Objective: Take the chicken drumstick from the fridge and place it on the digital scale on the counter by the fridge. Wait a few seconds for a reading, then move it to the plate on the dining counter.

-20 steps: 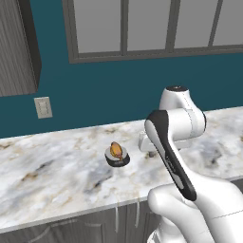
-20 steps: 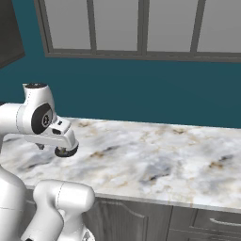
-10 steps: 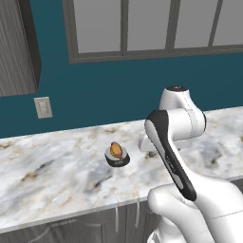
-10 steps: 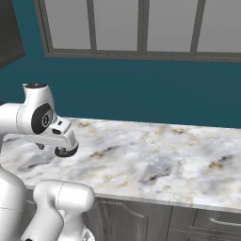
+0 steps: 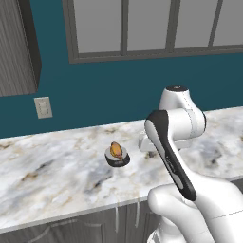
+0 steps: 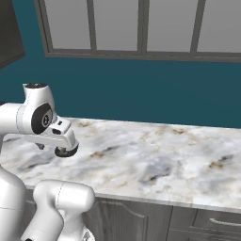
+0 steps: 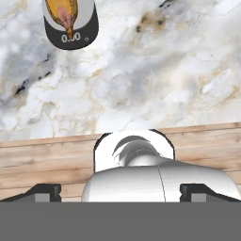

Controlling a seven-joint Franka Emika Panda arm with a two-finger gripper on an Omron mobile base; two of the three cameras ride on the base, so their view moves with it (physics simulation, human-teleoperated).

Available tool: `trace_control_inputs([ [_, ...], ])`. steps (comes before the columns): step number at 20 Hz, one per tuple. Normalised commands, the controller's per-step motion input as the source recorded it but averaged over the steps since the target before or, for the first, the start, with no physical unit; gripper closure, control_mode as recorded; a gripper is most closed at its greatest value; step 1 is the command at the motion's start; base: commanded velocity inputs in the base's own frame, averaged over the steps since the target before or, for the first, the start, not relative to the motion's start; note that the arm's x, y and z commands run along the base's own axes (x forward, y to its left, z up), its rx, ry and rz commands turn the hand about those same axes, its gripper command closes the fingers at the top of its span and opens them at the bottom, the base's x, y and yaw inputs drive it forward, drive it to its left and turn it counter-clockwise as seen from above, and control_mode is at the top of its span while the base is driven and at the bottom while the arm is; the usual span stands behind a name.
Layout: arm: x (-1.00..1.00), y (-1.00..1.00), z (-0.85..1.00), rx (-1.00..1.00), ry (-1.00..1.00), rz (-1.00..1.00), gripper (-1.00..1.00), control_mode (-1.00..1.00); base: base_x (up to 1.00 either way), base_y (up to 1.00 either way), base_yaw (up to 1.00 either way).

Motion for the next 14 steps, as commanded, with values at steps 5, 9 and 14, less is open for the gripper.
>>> trace_control_inputs([
  [5,0.00,0.00,0.00,0.00,0.00,0.00,-1.00,-1.00,0.00,0.00,0.00],
  [9,0.00,0.00,0.00,0.00,0.00,0.00,-1.00,-1.00,0.00,0.00,0.00],
  [14,0.00,0.00,0.00,0.00,0.00,0.00,-1.00,-1.00,0.00,0.00,0.00],
])
